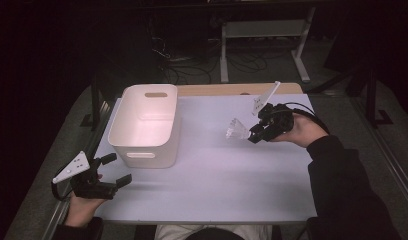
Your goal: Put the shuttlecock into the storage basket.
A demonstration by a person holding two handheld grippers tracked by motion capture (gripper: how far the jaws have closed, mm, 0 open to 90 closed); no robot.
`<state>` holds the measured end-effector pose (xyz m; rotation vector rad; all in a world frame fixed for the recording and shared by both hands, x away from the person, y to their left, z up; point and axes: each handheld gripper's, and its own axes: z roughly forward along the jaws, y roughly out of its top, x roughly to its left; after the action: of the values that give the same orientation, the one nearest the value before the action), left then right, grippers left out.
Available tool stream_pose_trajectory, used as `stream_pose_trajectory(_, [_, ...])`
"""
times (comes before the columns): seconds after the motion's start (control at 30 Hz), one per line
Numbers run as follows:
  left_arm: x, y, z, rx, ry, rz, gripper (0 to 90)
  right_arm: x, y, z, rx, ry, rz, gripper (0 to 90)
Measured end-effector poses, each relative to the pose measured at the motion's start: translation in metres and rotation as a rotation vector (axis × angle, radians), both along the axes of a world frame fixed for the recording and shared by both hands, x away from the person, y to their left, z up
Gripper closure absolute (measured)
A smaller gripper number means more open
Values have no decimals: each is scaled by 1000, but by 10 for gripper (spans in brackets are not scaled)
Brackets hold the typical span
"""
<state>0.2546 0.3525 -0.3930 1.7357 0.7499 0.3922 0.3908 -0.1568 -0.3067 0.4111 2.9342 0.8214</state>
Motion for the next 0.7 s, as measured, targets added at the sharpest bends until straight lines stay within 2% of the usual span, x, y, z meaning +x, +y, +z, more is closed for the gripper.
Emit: stream_pose_trajectory(0.7, [0, 0, 0, 0, 0, -1, 0, 2, 22, 18, -2, -21, 39, 639])
